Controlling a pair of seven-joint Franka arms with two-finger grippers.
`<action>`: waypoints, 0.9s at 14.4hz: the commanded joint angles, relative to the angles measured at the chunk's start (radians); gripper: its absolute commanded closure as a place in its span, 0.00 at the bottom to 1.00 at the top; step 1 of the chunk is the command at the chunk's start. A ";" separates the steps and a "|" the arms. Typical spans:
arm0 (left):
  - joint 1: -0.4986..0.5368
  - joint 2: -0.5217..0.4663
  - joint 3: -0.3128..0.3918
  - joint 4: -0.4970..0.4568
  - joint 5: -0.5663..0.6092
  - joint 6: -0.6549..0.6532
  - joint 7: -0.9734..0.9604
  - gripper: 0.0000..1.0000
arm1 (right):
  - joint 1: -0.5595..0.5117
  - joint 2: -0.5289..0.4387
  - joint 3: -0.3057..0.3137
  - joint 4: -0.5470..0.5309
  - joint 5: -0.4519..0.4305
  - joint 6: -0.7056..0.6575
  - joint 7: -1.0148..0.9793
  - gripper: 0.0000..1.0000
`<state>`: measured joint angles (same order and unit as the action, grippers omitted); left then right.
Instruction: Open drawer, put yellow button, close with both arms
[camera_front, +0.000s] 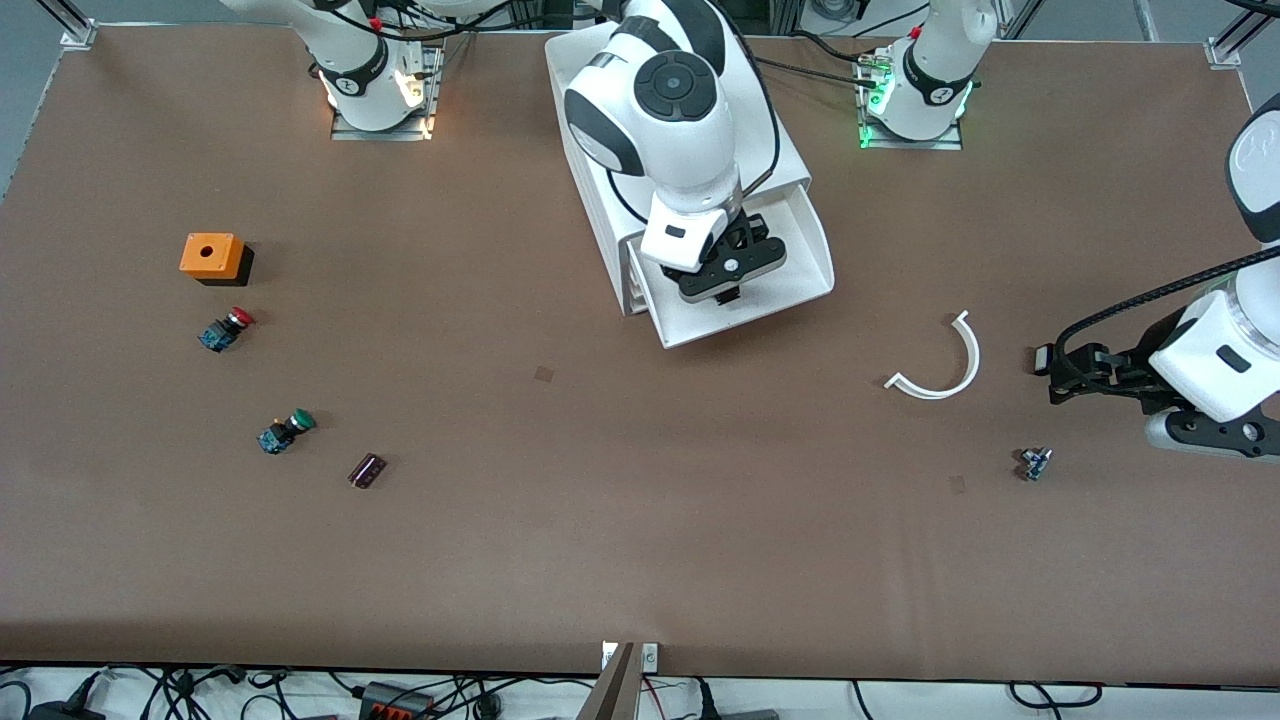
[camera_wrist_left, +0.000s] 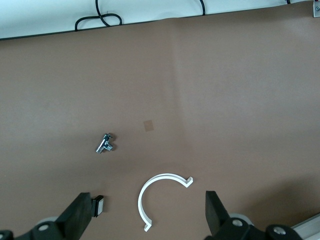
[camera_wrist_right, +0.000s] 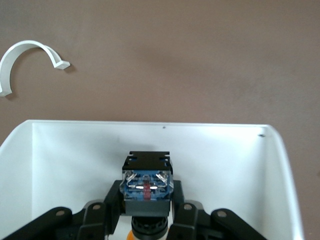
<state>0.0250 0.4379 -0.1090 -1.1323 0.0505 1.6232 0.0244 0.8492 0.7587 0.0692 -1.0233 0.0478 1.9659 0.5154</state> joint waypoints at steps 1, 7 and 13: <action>0.026 -0.008 -0.012 -0.001 0.015 -0.006 0.003 0.00 | 0.014 0.034 -0.008 0.037 0.007 0.017 0.023 1.00; 0.018 -0.010 -0.012 -0.003 0.017 -0.008 0.000 0.00 | 0.014 0.031 -0.014 0.037 0.006 0.041 0.035 0.00; 0.021 -0.010 -0.012 -0.003 0.017 -0.008 0.002 0.00 | -0.051 -0.007 -0.019 0.117 0.003 -0.039 0.117 0.00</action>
<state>0.0409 0.4380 -0.1109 -1.1323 0.0505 1.6232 0.0249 0.8418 0.7694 0.0478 -0.9534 0.0476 1.9953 0.6177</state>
